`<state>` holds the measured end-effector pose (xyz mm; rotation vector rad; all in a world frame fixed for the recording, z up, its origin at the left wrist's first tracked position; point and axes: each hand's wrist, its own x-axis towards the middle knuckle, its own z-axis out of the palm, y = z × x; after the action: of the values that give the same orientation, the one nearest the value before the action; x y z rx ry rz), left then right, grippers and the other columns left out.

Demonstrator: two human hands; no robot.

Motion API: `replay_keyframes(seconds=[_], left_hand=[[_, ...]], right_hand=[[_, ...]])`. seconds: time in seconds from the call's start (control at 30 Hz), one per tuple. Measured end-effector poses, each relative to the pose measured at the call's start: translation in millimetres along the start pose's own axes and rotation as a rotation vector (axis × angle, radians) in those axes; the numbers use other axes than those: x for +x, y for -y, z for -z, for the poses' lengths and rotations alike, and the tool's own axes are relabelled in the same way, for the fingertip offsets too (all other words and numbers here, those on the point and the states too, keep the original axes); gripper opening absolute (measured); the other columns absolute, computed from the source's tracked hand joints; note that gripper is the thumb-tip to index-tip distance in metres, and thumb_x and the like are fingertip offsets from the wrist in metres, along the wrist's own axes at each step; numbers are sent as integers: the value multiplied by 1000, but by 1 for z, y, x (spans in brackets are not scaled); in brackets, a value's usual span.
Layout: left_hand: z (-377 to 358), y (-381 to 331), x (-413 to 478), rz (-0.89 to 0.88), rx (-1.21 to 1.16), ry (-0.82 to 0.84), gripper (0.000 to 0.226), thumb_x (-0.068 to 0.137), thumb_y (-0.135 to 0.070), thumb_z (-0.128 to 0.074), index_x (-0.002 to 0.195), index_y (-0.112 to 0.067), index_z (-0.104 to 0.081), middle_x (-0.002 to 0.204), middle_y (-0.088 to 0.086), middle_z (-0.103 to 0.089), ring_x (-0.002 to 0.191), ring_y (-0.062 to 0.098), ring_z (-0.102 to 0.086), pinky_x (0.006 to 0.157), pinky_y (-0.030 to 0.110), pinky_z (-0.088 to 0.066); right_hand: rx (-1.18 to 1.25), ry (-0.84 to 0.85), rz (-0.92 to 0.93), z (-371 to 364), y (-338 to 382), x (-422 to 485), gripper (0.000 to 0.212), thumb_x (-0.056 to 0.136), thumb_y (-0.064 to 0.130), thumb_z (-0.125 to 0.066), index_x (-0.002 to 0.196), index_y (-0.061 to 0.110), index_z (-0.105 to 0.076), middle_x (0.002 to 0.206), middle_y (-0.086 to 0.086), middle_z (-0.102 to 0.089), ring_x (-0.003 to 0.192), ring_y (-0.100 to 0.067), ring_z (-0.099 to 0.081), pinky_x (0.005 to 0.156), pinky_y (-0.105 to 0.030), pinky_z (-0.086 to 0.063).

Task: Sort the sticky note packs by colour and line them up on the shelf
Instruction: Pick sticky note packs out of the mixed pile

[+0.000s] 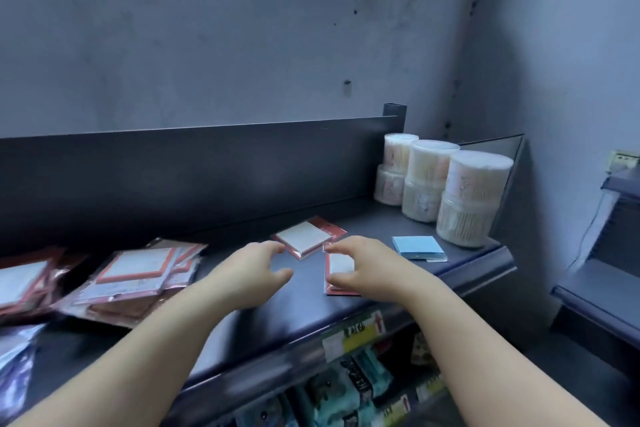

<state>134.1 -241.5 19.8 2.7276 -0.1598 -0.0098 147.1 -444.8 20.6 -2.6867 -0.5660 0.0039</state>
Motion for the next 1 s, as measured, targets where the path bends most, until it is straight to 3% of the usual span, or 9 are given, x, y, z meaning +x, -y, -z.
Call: replay_keyframes(seconds=[0.1, 0.27, 0.4, 0.53, 0.67, 0.77, 0.87, 0.93, 1.0], left_hand=[[-14, -16, 33, 94, 22, 7, 52, 92, -36, -49, 141, -20, -40, 135, 5, -51, 102, 21, -60, 82, 27, -47], [-35, -20, 76, 276, 29, -14, 65, 87, -46, -49, 143, -17, -32, 132, 6, -50, 116, 29, -51, 96, 39, -45], [-39, -27, 94, 355, 59, -1, 71, 87, -53, -53, 141, -12, -34, 142, 11, -43, 128, 31, -44, 103, 37, -38], [-37, -29, 106, 409, 113, 13, 82, 77, -61, -64, 137, -10, -40, 141, 11, -44, 127, 30, -44, 101, 35, -40], [-31, -34, 110, 509, 157, 21, 78, 68, -69, -66, 122, -14, -52, 129, 11, -48, 119, 29, -41, 84, 29, -35], [-30, -28, 110, 580, 110, -6, 87, 60, -74, -69, 120, -12, -54, 126, 12, -47, 115, 28, -45, 84, 29, -37], [-27, -19, 106, 573, -72, -147, 61, 65, -56, -77, 100, -9, -59, 105, 6, -61, 94, 24, -56, 76, 30, -44], [-26, -16, 99, 546, -242, -225, 36, 72, -35, -77, 85, -10, -56, 84, 4, -59, 73, 21, -52, 62, 29, -39], [-25, -13, 92, 532, -434, -273, 21, 77, -21, -71, 83, -10, -54, 78, 7, -58, 63, 20, -50, 52, 25, -39]], right_hand=[[-4, 118, 58, 7, -32, 1, 77, 79, 52, -67, 145, 31, -35, 151, 13, -32, 138, -6, -28, 110, -21, -22], [77, 200, 92, 13, -62, 7, 82, 73, 54, -72, 144, 36, -34, 150, 18, -33, 136, -4, -31, 106, -21, -26], [24, 185, 98, 14, -69, 14, 83, 66, 55, -75, 139, 36, -41, 144, 13, -44, 130, -10, -42, 100, -26, -37], [-117, 185, 149, 17, -70, 18, 61, 70, 58, -70, 118, 22, -58, 120, 1, -60, 109, -20, -53, 89, -33, -46], [-164, 135, 215, 13, -66, 19, 40, 71, 53, -63, 84, 16, -58, 87, -2, -61, 83, -22, -53, 69, -33, -47], [-238, 94, 231, 6, -61, 20, 40, 75, 52, -55, 87, 14, -60, 88, -5, -62, 80, -23, -50, 66, -35, -46], [-272, 45, 246, 3, -57, 23, 40, 83, 51, -45, 92, 15, -57, 97, -9, -62, 80, -26, -45, 63, -34, -37], [-256, 16, 250, 5, -56, 25, 38, 89, 49, -39, 94, 16, -56, 97, -11, -61, 81, -29, -47, 63, -34, -34], [-235, -26, 251, 9, -54, 26, 33, 94, 43, -35, 93, 16, -55, 95, -12, -61, 79, -30, -45, 63, -33, -31]])
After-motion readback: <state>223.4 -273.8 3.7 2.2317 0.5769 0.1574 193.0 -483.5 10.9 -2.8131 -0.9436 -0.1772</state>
